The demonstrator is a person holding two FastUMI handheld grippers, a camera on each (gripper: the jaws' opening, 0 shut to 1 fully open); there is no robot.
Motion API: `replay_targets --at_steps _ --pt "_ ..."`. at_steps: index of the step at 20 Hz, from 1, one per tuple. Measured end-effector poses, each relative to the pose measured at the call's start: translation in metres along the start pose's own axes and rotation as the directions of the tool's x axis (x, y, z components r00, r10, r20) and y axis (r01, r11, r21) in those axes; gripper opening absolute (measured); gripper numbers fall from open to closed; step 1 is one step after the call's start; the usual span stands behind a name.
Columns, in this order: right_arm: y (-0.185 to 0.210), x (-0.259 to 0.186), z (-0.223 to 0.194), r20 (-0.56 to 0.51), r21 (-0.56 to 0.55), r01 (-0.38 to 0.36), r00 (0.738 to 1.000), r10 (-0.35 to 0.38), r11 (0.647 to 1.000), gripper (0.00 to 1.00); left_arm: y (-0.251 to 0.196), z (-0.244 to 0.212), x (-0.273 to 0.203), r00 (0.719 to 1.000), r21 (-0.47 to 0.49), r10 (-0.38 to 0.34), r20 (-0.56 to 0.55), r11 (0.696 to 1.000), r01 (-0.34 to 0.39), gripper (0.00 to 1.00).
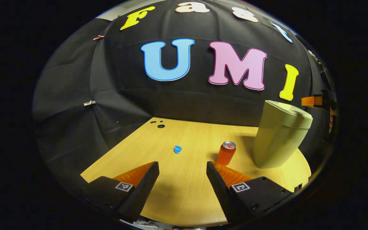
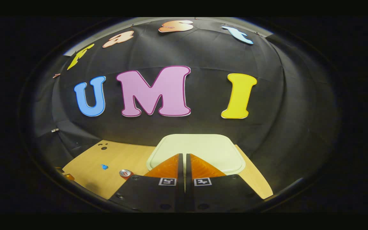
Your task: Press the lid of the desktop garbage bin to open it, pick up the crumpled paper on the desktop and throw it into the bin, then pick up the pop can on the desktop and drop it into the bin, and finally close the garbage bin lid.
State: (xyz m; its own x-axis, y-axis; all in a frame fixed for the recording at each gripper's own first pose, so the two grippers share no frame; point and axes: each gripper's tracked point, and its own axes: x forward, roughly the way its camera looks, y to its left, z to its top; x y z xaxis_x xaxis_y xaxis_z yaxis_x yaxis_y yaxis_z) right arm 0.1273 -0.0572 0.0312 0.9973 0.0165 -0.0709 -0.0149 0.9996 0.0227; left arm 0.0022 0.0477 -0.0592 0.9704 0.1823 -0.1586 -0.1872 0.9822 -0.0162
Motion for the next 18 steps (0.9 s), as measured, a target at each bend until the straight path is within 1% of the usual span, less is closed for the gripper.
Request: replay_targets --at_steps 1,2,3,5,6,7,8,9,12,13,14,15,18 --pt "-0.005 0.004 -0.003 -0.001 -0.014 0.009 1.0 -0.009 1.0 0.05 -0.001 0.001 -0.001 1.0 -0.001 0.004 0.001 1.0 -0.004 0.96" --pt "-0.007 0.007 -0.006 -0.006 -0.021 0.009 1.0 -0.009 1.0 0.02 -0.001 0.001 -0.002 1.0 0.004 0.012 0.001 1.0 -0.012 0.96" --pt "-0.009 0.01 -0.01 -0.016 -0.016 0.007 1.0 -0.007 1.0 0.05 -0.002 0.0 -0.002 1.0 0.014 0.02 0.002 1.0 -0.02 0.96" --pt "-0.01 0.017 -0.021 -0.049 0.007 0.0 0.999 0.0 1.0 0.05 -0.005 0.001 -0.004 1.0 0.027 0.029 0.001 0.999 -0.029 0.96" --pt "-0.011 0.018 -0.025 -0.07 0.027 -0.009 0.998 0.011 1.0 0.02 -0.008 -0.001 -0.004 1.0 0.032 0.026 0.001 0.999 -0.026 0.96" --pt "-0.011 0.02 -0.02 -0.057 0.053 -0.013 0.998 0.016 0.998 0.06 -0.013 0.0 -0.004 1.0 0.047 0.023 0.006 0.999 -0.024 0.96" --pt "-0.01 0.021 -0.023 -0.074 0.078 -0.023 0.997 0.029 0.997 0.03 -0.017 0.0 -0.004 1.0 0.066 0.028 0.012 0.997 -0.029 0.96" --pt "-0.008 0.022 -0.022 -0.068 0.086 -0.035 0.997 0.041 0.996 0.05 -0.021 0.0 -0.004 0.999 0.082 0.029 0.014 0.996 -0.031 0.96" --pt "-0.006 0.021 -0.026 -0.056 0.033 -0.065 0.996 0.066 0.997 0.02 -0.04 -0.005 -0.004 1.0 0.098 0.027 0.006 0.995 -0.027 0.96" --pt "-0.006 0.021 -0.026 -0.049 0.001 -0.07 0.996 0.07 0.998 0.05 -0.047 -0.007 -0.004 1.0 0.095 0.027 -0.002 0.995 -0.027 0.96" --pt "-0.006 0.021 -0.027 -0.05 -0.026 -0.078 0.996 0.076 0.997 0.06 -0.055 -0.012 -0.002 0.999 0.091 0.031 -0.014 0.995 -0.03 0.96" --pt "-0.006 0.021 -0.028 -0.051 -0.037 -0.089 0.995 0.087 0.995 0.02 -0.061 -0.016 0.0 0.999 0.085 0.037 -0.027 0.996 -0.035 0.95" --pt "-0.006 0.021 -0.027 -0.042 0.009 -0.151 0.988 0.151 0.988 0.05 -0.086 -0.019 0.0 0.998 0.07 0.045 -0.041 0.997 -0.042 0.94"
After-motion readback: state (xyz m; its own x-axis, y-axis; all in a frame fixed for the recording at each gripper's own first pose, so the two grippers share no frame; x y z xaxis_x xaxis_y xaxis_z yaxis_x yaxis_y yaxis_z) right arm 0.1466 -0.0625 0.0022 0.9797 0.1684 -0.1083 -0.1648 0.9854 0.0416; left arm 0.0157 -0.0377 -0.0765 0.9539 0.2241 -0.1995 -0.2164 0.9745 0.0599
